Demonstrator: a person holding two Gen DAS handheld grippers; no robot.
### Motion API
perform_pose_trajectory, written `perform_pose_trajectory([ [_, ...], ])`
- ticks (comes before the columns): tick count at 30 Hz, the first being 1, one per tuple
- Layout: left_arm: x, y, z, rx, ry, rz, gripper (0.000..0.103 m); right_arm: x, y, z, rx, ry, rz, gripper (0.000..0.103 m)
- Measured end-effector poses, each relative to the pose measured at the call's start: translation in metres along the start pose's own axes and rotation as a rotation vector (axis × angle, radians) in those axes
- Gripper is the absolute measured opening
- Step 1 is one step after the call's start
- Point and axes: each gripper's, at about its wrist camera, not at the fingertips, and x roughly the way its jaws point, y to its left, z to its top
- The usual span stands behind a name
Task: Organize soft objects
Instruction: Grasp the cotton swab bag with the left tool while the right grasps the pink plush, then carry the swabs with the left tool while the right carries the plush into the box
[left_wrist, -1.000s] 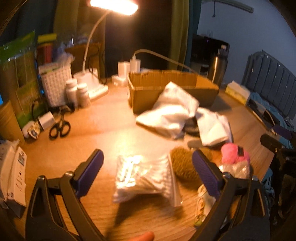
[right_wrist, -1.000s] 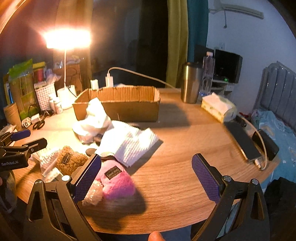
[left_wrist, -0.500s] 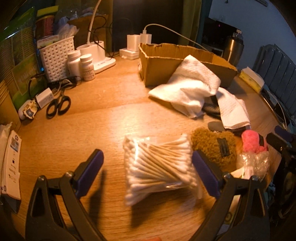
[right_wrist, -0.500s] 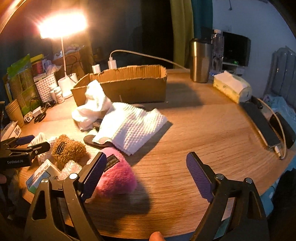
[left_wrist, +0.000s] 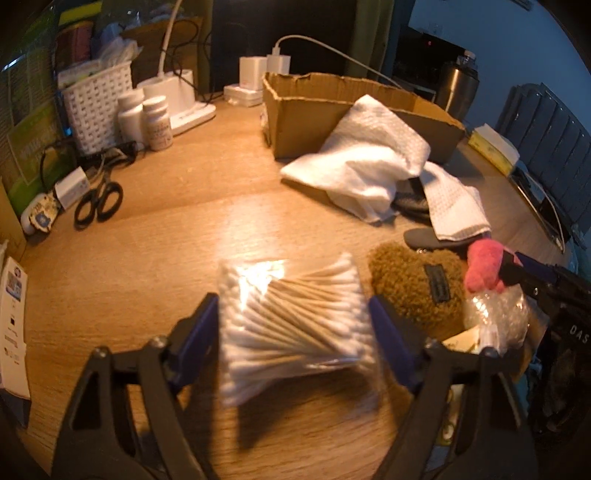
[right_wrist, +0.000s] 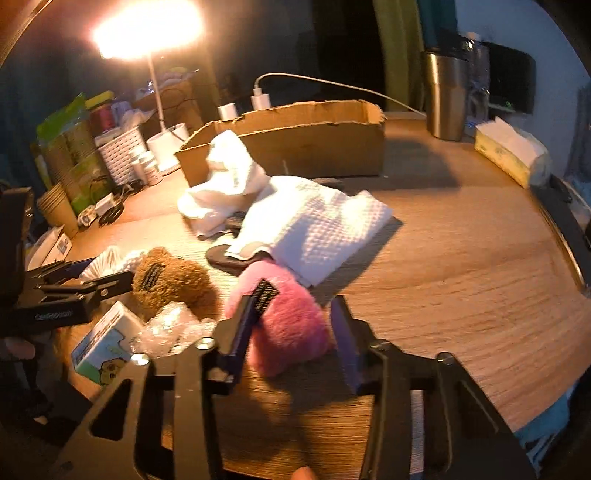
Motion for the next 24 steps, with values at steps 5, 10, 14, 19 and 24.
perform_pose_trajectory([
  [5,-0.002,0.002,0.001,-0.002,0.000,-0.011,0.073,-0.002,0.003,0.001,-0.016,0.002,0.015,0.031],
  [10,-0.013,0.000,0.004,-0.003,-0.028,-0.020,0.073,-0.012,0.005,0.003,-0.037,-0.025,0.006,0.022],
  [14,-0.025,-0.001,0.010,-0.006,-0.063,-0.023,0.073,-0.022,0.006,0.007,-0.052,-0.054,-0.004,0.021],
  [19,-0.044,-0.006,0.021,-0.001,-0.117,-0.028,0.073,-0.033,0.008,0.012,-0.070,-0.089,-0.005,0.020],
  [24,-0.058,-0.013,0.031,0.009,-0.164,-0.033,0.073,-0.046,0.008,0.019,-0.078,-0.126,-0.002,0.020],
])
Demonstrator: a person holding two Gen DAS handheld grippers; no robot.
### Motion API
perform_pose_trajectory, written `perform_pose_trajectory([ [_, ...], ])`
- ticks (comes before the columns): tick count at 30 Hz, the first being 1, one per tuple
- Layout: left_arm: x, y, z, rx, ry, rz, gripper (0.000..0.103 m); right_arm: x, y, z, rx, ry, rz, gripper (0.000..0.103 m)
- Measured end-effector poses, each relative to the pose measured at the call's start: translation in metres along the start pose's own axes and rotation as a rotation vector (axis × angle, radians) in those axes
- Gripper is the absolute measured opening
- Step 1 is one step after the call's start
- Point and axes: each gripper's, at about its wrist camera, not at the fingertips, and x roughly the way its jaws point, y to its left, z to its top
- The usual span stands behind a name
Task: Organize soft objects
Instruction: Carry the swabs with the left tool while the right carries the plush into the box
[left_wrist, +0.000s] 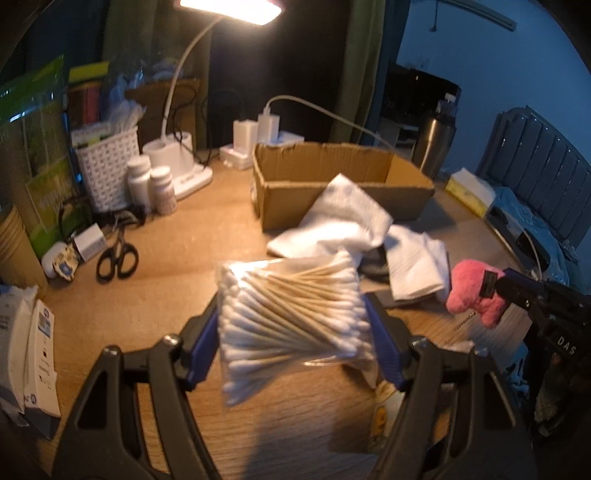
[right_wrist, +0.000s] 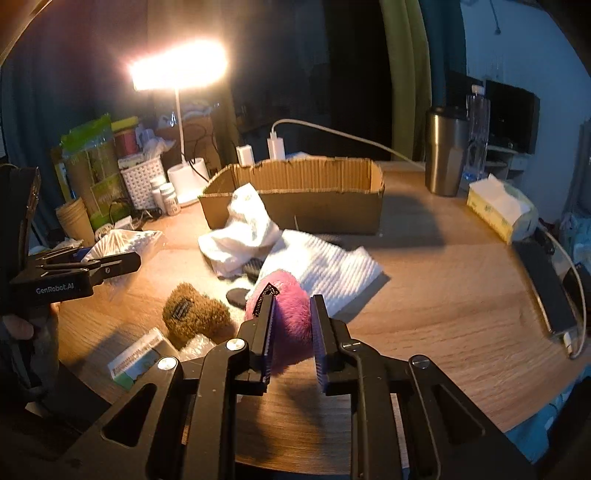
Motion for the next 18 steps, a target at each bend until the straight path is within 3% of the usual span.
perform_pose_trajectory([
  [18,-0.021,-0.035,0.049,0.044,-0.167,-0.019,0.073,-0.025,-0.021,0.044,-0.012,-0.134,-0.005,0.020],
])
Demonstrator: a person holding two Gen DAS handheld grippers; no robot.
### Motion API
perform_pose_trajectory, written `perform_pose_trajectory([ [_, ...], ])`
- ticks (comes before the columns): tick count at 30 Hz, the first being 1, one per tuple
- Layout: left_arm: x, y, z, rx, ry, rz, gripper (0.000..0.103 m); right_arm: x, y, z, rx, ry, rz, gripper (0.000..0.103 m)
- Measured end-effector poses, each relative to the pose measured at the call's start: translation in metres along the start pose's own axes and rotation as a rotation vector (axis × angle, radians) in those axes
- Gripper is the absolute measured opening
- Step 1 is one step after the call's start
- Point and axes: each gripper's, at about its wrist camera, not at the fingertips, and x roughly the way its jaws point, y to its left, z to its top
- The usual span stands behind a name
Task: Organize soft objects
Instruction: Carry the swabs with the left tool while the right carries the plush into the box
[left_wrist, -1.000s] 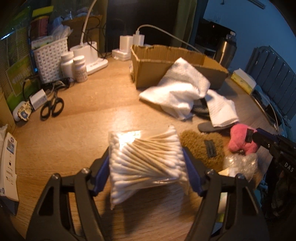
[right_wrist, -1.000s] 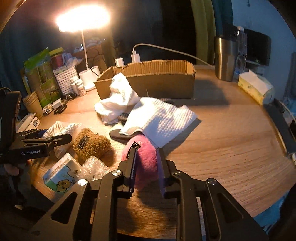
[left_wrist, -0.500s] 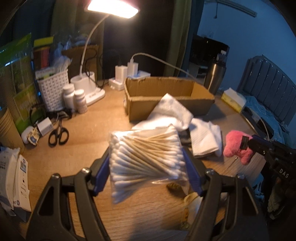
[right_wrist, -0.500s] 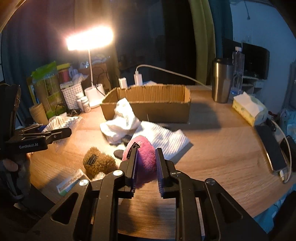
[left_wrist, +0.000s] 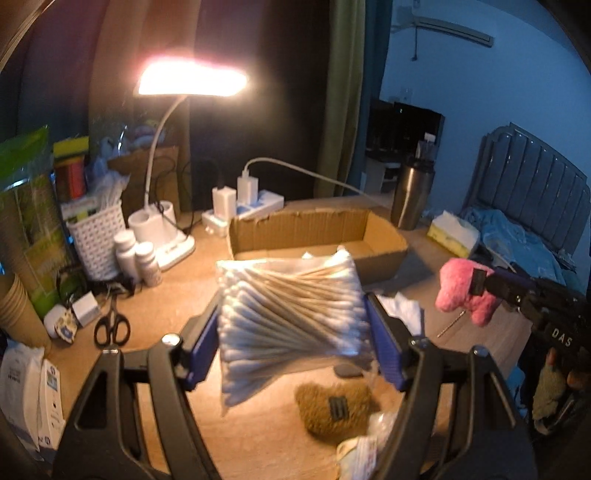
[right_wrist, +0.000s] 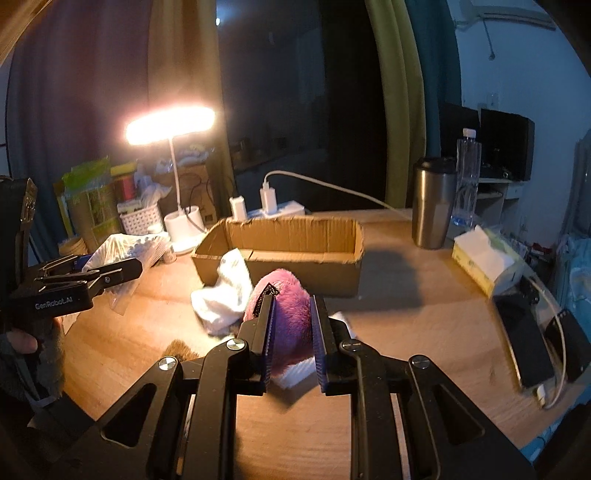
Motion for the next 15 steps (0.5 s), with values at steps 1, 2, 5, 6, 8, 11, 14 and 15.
perform_pose_trajectory([
  [1,0.001,-0.002,0.003,0.003,-0.005,0.001,0.073,0.000,-0.003,0.003,0.001,-0.007,0.001,0.020],
  [2,0.002,-0.004,0.007,0.006,-0.009,0.002,0.073,0.000,-0.006,0.007,0.003,-0.015,0.000,0.020],
  [5,0.005,-0.010,0.016,0.013,-0.020,0.007,0.073,0.002,-0.013,0.016,0.009,-0.032,0.002,0.020],
  [6,0.007,-0.012,0.020,0.013,-0.027,0.010,0.073,0.003,-0.016,0.019,0.013,-0.039,0.003,0.020],
  [8,0.009,-0.014,0.024,0.010,-0.036,0.014,0.073,0.004,-0.022,0.024,0.017,-0.049,0.007,0.020],
  [11,0.016,-0.016,0.032,0.003,-0.045,0.027,0.073,0.009,-0.029,0.031,0.015,-0.054,0.013,0.020],
  [14,0.022,-0.016,0.035,0.002,-0.051,0.037,0.073,0.016,-0.035,0.039,0.010,-0.055,0.020,0.020],
  [15,0.026,-0.016,0.037,0.003,-0.052,0.045,0.073,0.018,-0.036,0.042,0.007,-0.056,0.023,0.020],
])
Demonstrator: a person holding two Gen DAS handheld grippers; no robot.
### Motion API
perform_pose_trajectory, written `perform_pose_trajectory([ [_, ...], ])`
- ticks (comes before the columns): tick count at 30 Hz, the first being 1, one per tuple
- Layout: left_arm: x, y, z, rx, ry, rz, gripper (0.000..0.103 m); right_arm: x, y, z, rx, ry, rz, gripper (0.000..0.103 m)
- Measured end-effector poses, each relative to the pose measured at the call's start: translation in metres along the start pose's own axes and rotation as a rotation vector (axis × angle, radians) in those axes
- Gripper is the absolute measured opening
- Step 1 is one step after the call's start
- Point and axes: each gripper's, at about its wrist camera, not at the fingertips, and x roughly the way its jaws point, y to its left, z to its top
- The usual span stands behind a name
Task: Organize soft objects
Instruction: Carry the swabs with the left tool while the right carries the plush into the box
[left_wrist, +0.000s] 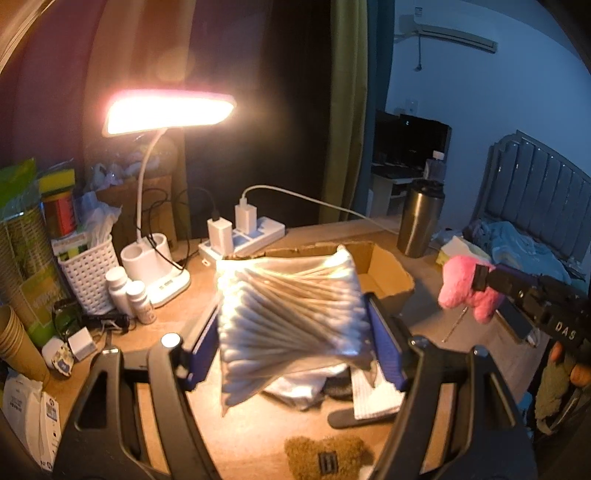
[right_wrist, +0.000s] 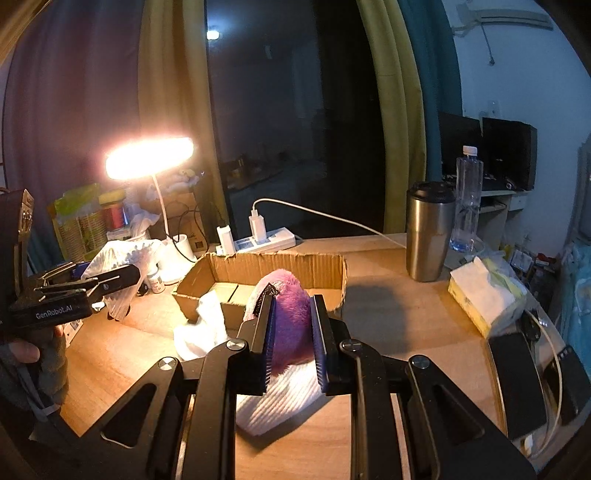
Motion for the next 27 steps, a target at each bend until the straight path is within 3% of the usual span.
perform_pose_trajectory([
  [10,0.033,0.017,0.019,-0.018,-0.009,0.010,0.073,0.026,-0.011,0.027,-0.008,-0.021,0.006,0.020],
  [27,0.110,0.041,0.016,-0.044,0.080,0.008,0.073,0.092,-0.027,0.042,0.035,0.021,-0.006,0.020],
])
